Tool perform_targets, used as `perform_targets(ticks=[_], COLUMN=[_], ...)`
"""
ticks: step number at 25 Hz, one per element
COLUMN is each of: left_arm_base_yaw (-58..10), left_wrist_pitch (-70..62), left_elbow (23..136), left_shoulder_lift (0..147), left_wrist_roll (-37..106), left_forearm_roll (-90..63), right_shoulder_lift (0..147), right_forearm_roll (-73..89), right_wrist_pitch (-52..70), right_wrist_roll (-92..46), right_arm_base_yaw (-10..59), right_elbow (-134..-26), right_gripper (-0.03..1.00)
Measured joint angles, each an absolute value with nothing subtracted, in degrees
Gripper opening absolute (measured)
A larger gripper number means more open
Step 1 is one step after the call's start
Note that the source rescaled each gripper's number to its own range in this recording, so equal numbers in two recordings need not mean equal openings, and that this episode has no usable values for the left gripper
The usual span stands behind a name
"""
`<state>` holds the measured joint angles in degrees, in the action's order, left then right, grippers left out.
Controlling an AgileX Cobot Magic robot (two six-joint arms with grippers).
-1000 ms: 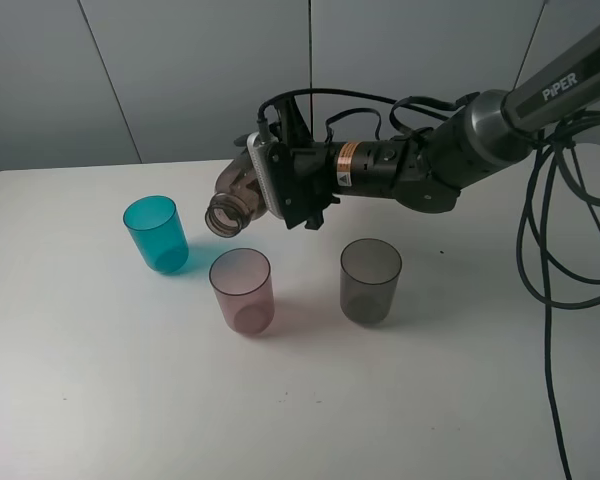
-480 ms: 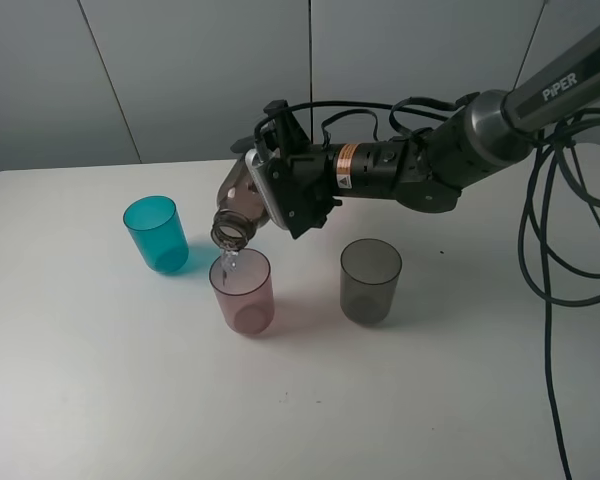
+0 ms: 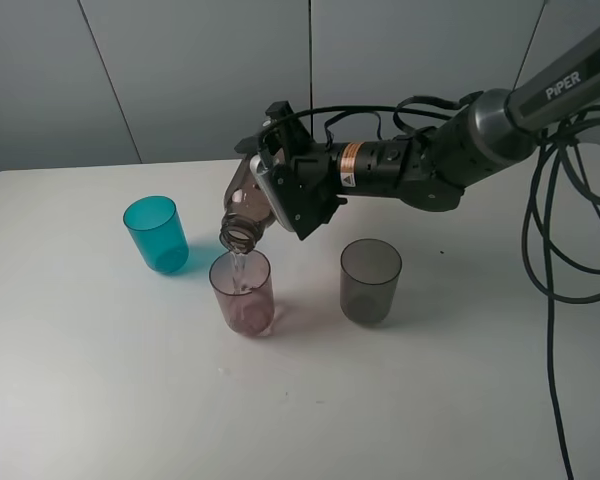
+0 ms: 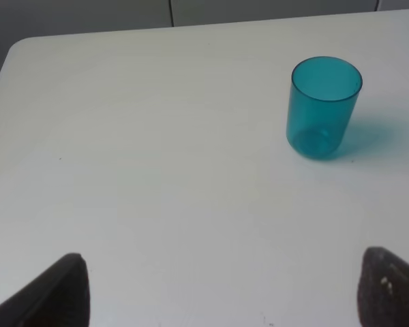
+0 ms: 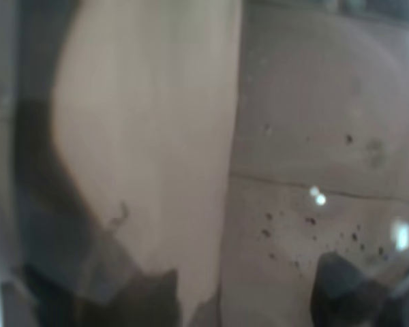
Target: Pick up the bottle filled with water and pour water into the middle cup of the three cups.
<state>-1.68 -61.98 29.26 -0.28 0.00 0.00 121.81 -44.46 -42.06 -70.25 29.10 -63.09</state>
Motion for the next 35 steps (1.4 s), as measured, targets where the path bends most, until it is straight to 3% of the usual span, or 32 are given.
perform_targets(ticks=[35], left_arm_base_yaw=[-1.7], left_wrist_pitch=[-62.0], left_elbow=[29.3], left_shoulder_lift=[-0.3], left_wrist_roll=[0.0], left_forearm_roll=[0.0], right_shoulder_lift=[121.8], right_forearm_roll=[-42.6], right_wrist_pitch=[-44.0], right_wrist_roll=[-83.3], right_arm_base_yaw=[28.5], right_elbow=[-63.1], right_gripper=[0.00])
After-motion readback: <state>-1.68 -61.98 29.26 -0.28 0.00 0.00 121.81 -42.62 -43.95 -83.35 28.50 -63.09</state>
